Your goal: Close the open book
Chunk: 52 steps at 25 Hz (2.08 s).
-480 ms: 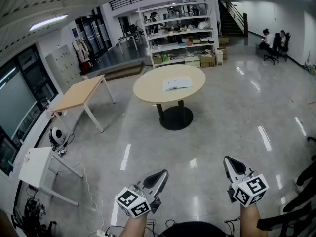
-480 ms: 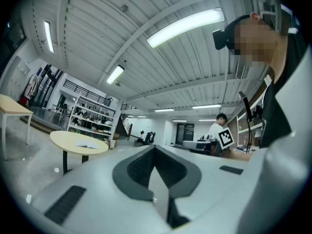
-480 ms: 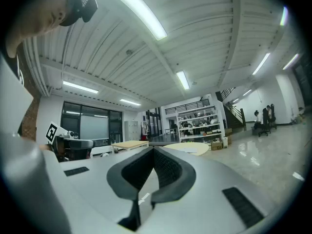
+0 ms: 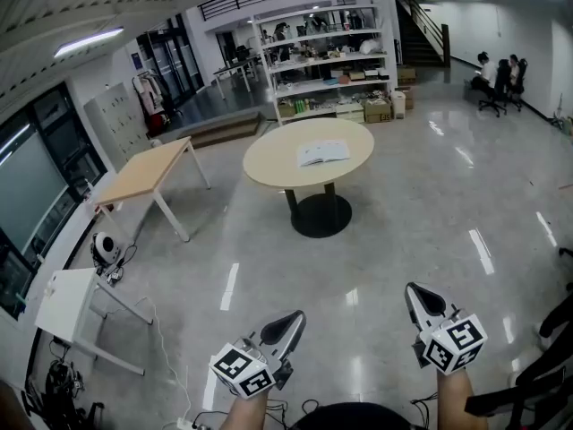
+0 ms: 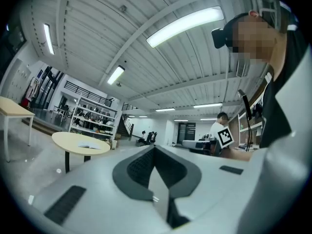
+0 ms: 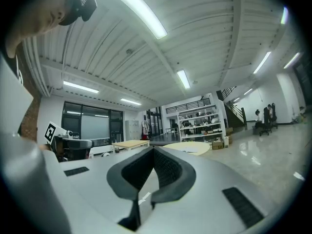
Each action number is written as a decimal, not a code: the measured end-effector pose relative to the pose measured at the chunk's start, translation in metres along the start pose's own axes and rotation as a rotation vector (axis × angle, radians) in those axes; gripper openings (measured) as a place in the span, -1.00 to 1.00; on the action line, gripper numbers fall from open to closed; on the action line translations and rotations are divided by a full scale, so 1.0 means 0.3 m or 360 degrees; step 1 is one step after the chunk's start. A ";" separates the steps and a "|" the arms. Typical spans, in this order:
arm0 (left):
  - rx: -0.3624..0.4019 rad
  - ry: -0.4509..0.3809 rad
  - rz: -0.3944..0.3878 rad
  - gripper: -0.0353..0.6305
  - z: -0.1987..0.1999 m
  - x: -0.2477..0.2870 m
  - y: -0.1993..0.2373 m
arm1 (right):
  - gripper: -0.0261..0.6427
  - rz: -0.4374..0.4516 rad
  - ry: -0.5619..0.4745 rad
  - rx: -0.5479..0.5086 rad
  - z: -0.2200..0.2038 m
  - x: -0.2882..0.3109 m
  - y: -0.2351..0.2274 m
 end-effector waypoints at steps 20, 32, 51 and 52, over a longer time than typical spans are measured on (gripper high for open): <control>-0.0020 -0.0015 0.0002 -0.90 0.003 -0.027 0.038 | -0.93 0.0021 -0.0026 0.0061 0.001 0.057 0.030; -0.0020 -0.0036 -0.0072 -0.90 -0.004 -0.097 0.278 | -0.92 -0.0056 -0.0028 0.0013 -0.019 0.245 0.176; -0.0039 0.0012 -0.0036 -0.90 0.013 0.336 0.656 | -0.92 0.0035 -0.0022 0.0037 -0.024 0.717 -0.153; -0.0033 0.0015 -0.0022 -0.90 0.019 0.385 0.681 | -0.92 0.0054 -0.0023 0.0030 -0.016 0.756 -0.197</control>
Point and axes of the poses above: the fingertips, and each gripper's own axes: x forward along the fingers, y to its left, z out of its top, the point moved 7 cm from there along -x, backward along the fingers, and after that the axes turned 1 degree about y, right-handed, at the moved point
